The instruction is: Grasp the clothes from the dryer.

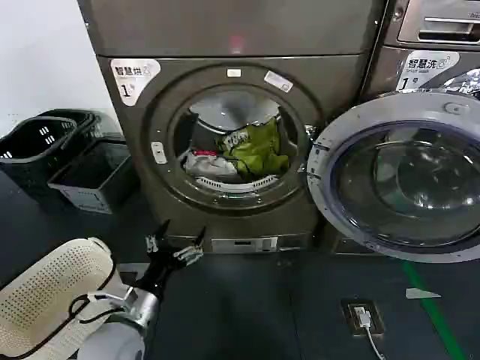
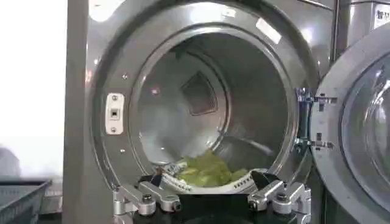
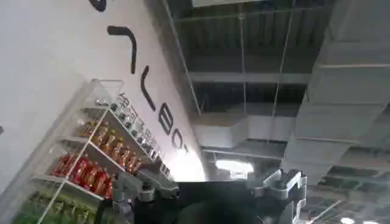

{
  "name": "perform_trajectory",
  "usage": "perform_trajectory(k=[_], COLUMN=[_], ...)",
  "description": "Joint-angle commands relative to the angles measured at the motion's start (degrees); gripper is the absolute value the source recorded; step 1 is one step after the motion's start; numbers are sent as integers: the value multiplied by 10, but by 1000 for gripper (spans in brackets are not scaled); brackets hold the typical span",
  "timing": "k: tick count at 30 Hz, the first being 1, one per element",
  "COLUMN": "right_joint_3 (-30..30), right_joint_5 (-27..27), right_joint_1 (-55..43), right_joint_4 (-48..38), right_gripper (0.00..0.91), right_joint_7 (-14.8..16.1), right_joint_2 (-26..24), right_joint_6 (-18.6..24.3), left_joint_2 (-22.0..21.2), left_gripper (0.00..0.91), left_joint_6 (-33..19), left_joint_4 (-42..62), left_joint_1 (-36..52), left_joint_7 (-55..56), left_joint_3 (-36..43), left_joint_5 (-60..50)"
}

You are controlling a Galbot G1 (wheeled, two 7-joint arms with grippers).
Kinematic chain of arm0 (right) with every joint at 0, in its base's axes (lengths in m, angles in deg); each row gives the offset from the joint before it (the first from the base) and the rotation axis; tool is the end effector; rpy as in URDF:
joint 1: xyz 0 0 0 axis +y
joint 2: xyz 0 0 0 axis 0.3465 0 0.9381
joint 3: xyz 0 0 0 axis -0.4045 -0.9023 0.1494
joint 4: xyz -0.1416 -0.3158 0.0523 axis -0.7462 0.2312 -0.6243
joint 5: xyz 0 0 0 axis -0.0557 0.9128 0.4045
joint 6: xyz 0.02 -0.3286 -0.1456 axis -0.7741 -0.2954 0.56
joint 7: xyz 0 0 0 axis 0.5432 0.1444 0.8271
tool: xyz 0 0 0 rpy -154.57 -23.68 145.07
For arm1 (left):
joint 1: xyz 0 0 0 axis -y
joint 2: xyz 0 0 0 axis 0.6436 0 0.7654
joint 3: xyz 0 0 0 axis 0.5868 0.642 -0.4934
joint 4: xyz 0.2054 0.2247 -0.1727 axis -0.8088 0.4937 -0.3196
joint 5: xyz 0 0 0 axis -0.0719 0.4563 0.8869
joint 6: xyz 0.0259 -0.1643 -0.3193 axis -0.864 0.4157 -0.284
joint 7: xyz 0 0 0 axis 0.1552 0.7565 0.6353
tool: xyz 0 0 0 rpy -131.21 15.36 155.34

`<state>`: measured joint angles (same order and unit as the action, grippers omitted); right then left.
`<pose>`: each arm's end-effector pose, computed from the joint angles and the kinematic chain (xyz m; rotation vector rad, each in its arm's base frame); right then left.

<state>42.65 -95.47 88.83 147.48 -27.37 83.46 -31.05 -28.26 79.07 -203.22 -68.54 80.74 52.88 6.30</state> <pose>-0.0697 -0.4252 -0.0126 1.5383 2.0807 -0.8406 0.2351 0.0150 -0.2361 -0.4726 -3.0880 0.0453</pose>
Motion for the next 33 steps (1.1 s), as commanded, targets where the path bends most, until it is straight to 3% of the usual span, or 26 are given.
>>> perform_trajectory(k=[1, 33], right_joint_3=[1, -18], right_joint_5=[0, 15], right_joint_1=[1, -13], right_joint_4=[0, -5], right_gripper=[907, 907], right_joint_7=[0, 18], right_joint_2=[-1, -3], right_joint_6=[0, 2], left_joint_2=[0, -14], left_gripper=[907, 907], left_joint_6=[4, 37], left_joint_4=[-1, -18], left_joint_1=[0, -23], left_joint_7=[-2, 8], left_joint_3=[1, 22], left_joint_5=[2, -14])
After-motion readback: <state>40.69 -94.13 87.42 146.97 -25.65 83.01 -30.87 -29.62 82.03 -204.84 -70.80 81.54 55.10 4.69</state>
